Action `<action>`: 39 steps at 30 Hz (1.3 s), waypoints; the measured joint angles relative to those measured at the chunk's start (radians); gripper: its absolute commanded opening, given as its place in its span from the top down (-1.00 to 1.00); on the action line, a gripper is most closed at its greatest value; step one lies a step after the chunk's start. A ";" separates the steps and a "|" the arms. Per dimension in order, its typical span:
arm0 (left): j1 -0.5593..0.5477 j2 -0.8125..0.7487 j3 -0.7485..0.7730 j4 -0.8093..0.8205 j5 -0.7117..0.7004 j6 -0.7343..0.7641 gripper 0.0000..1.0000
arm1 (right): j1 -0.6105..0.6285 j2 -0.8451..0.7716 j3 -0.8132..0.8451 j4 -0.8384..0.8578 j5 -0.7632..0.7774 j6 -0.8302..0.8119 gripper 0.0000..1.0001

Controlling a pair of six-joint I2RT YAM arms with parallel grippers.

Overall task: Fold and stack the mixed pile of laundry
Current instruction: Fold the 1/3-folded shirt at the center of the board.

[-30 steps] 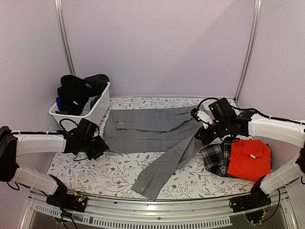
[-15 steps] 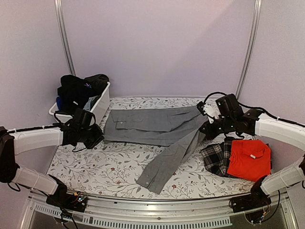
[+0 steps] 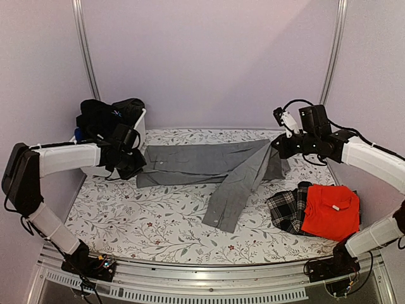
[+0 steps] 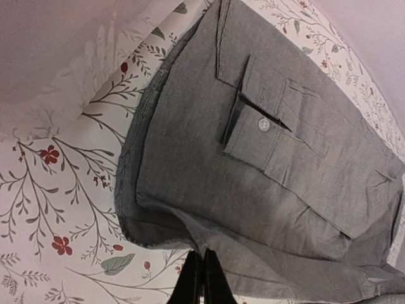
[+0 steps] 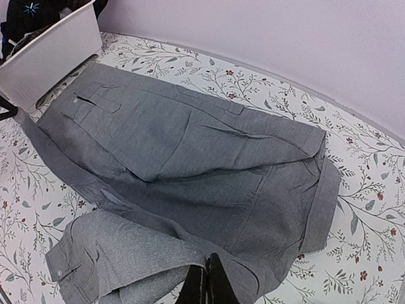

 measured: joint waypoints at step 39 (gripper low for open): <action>0.002 0.429 0.409 -0.117 -0.217 0.397 -0.45 | -0.107 0.649 0.409 -0.052 0.024 -0.079 0.09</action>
